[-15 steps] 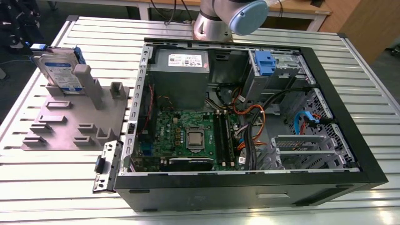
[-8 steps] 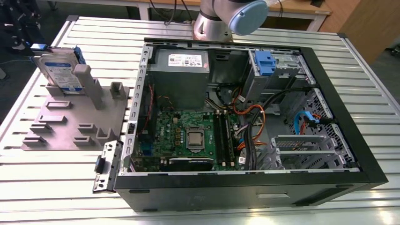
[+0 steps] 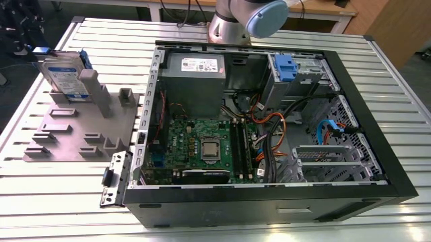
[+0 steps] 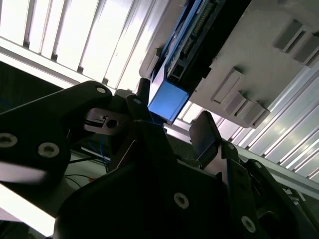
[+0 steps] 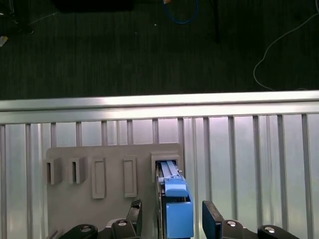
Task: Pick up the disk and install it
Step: 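Pick up the disk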
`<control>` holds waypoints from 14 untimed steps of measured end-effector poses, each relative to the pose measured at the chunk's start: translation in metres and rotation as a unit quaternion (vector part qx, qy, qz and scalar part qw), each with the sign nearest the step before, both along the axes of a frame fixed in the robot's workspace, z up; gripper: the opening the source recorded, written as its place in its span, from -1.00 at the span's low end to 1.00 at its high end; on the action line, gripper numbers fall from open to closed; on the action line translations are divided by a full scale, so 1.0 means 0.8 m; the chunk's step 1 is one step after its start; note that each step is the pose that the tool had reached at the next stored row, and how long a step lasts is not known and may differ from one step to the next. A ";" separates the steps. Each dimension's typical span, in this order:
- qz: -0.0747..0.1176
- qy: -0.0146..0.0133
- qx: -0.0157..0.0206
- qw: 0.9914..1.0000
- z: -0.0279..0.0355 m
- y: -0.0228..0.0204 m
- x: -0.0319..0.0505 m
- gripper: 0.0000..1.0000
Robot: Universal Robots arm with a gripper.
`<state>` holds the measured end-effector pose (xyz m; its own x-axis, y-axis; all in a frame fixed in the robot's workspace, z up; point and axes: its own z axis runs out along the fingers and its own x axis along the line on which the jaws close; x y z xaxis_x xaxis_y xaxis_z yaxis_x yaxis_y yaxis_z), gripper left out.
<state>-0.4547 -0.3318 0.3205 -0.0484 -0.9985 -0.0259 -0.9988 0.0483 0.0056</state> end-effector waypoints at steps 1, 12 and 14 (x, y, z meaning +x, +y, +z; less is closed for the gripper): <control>0.000 0.000 0.000 1.000 -0.0016 0.0000 0.000 0.18; 0.001 0.001 0.000 1.000 -0.0159 0.0020 -0.001 0.18; 0.001 0.001 0.000 1.000 -0.0166 0.0020 -0.001 0.18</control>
